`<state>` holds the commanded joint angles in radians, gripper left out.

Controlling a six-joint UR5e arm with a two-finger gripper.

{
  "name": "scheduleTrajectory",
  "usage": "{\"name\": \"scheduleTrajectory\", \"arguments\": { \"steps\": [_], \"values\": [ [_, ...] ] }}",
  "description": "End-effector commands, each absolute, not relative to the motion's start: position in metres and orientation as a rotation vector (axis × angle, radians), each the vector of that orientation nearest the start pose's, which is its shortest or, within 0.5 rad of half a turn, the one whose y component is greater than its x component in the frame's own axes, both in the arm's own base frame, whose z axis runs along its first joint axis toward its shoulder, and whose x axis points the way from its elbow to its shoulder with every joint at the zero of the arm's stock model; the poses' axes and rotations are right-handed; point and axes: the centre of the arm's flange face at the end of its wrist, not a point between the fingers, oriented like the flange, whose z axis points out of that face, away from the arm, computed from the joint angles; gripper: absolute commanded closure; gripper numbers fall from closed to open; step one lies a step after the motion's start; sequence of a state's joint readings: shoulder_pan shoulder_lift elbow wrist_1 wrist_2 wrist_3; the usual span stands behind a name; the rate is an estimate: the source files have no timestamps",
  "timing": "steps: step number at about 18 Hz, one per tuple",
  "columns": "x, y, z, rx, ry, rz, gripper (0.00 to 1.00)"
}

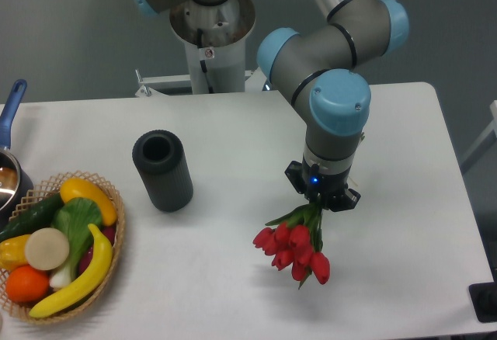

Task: Insert the flowers into the vase
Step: 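Hold the red tulip bunch in the gripper and lower it slightly, then swing the held tulips up and over to above the black vase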

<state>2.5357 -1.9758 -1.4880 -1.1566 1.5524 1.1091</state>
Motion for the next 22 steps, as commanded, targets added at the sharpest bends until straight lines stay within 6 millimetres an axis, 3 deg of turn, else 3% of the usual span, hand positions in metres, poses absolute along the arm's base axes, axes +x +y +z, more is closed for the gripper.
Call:
{"name": "scheduleTrajectory", "arguments": {
  "steps": [8, 17, 22],
  "values": [
    [-0.456, 0.487, 0.350, -3.029, 0.225, 0.122, 1.00],
    [-0.436, 0.529, 0.394, -2.580, 0.043, -0.051, 0.99],
    [-0.409, 0.544, 0.420, -2.445, 0.097, -0.127, 0.99]
  ]
}}
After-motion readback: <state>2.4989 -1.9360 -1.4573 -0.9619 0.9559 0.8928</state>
